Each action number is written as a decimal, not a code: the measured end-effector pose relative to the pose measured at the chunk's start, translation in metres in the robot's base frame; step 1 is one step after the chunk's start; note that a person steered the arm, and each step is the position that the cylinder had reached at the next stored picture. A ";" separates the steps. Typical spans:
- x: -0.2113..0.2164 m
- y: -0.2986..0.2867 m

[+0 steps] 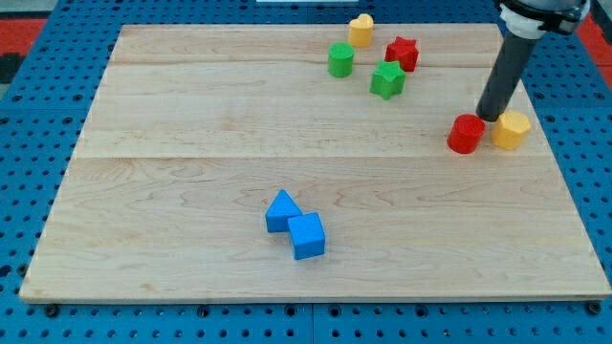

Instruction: Slide the red circle at the bottom right

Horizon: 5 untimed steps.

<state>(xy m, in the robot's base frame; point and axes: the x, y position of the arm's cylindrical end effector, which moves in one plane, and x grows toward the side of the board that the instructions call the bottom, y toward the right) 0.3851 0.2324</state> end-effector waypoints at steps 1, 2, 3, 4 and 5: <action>0.000 0.003; -0.024 0.043; -0.002 0.102; 0.041 0.064; 0.049 0.014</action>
<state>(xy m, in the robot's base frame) 0.4343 0.2461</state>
